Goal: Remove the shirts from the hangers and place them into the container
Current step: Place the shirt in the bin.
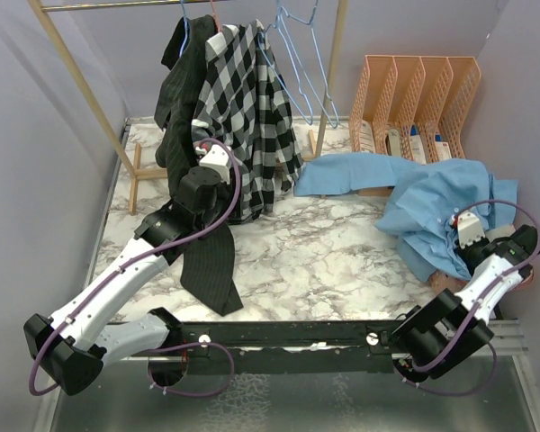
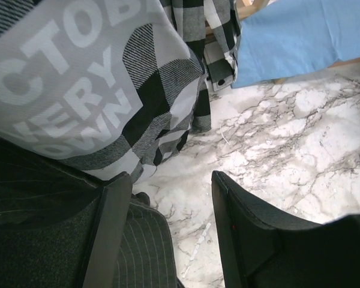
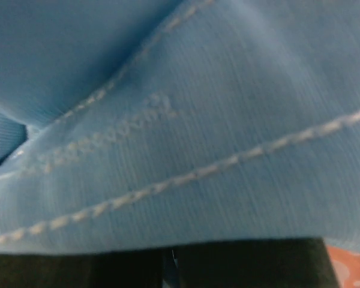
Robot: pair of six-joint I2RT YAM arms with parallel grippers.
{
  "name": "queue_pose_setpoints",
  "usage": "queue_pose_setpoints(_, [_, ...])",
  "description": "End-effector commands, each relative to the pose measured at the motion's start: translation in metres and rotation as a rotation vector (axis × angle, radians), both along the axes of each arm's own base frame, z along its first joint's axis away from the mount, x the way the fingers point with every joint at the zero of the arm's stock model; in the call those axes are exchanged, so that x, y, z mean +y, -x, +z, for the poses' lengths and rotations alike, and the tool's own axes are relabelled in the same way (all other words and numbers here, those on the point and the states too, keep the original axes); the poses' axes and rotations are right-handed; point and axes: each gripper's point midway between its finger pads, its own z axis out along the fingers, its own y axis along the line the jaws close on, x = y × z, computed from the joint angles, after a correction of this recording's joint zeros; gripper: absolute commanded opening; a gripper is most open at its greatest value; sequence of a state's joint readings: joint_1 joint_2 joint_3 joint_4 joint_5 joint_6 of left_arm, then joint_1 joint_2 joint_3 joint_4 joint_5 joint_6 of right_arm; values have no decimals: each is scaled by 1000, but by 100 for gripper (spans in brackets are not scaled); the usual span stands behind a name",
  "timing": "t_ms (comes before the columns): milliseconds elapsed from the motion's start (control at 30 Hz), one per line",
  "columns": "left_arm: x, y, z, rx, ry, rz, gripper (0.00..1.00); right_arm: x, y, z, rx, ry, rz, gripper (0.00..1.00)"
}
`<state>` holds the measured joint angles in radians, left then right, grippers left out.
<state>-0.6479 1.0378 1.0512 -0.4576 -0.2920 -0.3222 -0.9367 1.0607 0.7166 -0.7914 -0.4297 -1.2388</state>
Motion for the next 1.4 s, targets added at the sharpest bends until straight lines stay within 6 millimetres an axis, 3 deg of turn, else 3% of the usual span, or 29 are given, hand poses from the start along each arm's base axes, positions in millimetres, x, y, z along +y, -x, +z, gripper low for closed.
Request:
queue_pose_setpoints(0, [-6, 2, 2, -7, 24, -37, 58, -20, 14, 8, 63, 187, 41, 1])
queue_pose_setpoints(100, [-6, 4, 2, -9, 25, -44, 58, -7, 4, 40, 5, 110, 59, 10])
queue_pose_setpoints(133, [-6, 5, 2, -8, 26, -44, 59, -5, -4, 64, -38, 101, 69, 23])
queue_pose_setpoints(167, [-5, 5, 2, -10, 25, -44, 60, 5, -6, 71, -52, 47, 84, 34])
queue_pose_setpoints(267, [-2, 6, 2, -14, 18, -35, 62, 20, -24, 135, -180, 10, 130, 66])
queue_pose_setpoints(400, [0, 7, 3, -21, 19, -33, 63, 44, -43, 215, -374, -21, 197, 96])
queue_pose_setpoints(433, [0, 7, 3, -21, 19, -33, 63, 51, -47, 231, -416, -37, 216, 100])
queue_pose_setpoints(533, [-2, 7, 3, -17, 23, -36, 63, 72, -57, 271, -527, -111, 284, 100])
queue_pose_setpoints(633, [-5, 5, 0, -8, 26, -42, 63, 74, -77, 290, -559, -273, 263, 100])
queue_pose_setpoints(700, [-8, 2, 0, -7, 29, -44, 63, 94, -111, 279, -422, -376, 228, 99])
queue_pose_setpoints(767, [-10, -1, 0, -4, 31, -41, 62, 147, -144, 249, -251, -396, 256, 100])
queue_pose_setpoints(833, [-12, -3, 1, -3, 33, -38, 62, 165, -167, 228, -213, -363, 190, 100])
queue_pose_setpoints(1000, [-10, 0, 3, -7, 45, -35, 61, 140, -212, 207, -263, -263, -9, 100])
queue_pose_setpoints(1233, [0, 5, 5, -14, 34, -10, 61, 135, -222, 188, -266, -241, -12, 100])
queue_pose_setpoints(1367, [1, 8, 1, -9, 36, -10, 61, 120, -227, 170, -221, -166, -32, 100])
